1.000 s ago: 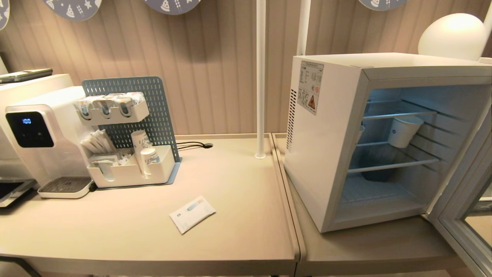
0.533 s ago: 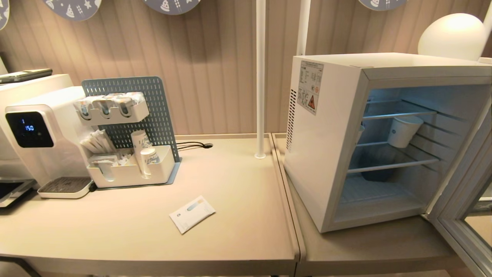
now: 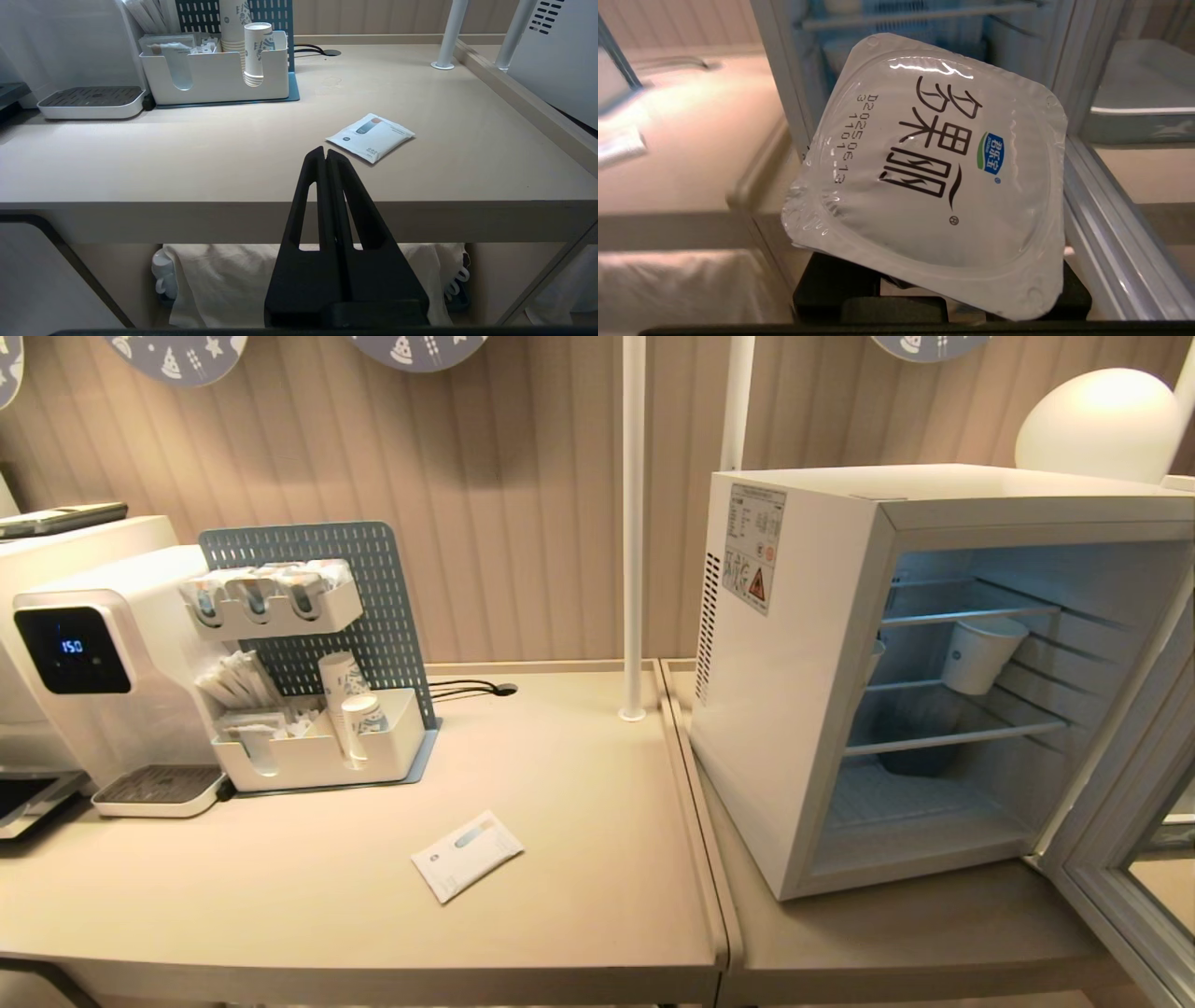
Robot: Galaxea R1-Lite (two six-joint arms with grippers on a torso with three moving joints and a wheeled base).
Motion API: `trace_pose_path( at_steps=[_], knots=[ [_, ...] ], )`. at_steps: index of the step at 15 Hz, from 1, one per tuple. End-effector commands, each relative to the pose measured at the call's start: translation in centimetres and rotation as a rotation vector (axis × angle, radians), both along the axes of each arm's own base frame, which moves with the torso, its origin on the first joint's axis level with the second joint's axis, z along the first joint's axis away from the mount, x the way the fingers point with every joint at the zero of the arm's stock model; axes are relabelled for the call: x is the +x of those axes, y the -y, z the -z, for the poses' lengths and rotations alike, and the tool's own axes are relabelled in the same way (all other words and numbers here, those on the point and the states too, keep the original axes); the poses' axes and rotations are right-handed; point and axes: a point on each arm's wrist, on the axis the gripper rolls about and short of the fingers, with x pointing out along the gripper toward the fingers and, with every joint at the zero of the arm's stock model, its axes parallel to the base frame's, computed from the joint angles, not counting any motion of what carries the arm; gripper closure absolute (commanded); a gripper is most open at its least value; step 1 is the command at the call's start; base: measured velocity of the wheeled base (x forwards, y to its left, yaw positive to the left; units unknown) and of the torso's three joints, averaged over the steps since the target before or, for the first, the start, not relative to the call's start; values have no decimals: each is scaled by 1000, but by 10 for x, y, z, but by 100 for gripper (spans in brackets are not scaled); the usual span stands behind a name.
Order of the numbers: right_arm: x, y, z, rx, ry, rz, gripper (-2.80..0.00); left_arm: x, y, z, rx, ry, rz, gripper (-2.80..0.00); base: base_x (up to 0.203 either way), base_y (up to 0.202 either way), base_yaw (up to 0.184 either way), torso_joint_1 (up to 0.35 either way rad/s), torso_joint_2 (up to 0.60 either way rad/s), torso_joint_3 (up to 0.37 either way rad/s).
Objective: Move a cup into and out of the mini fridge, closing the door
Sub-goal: Place the yoghurt on the table
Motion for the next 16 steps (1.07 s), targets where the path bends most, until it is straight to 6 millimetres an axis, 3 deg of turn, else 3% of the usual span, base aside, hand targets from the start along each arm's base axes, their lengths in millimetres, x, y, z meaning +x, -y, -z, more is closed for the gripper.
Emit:
trace_pose_path(
  at_steps=[1, 16],
  knots=[
    [-1, 0, 4, -44, -29, 0, 0, 0, 0, 0, 0, 0, 0, 0, 0, 0, 0, 0, 0, 0],
    [-1, 0, 4, -41, -34, 1, 0, 0, 0, 0, 0, 0, 0, 0, 0, 0, 0, 0, 0, 0]
  ],
)
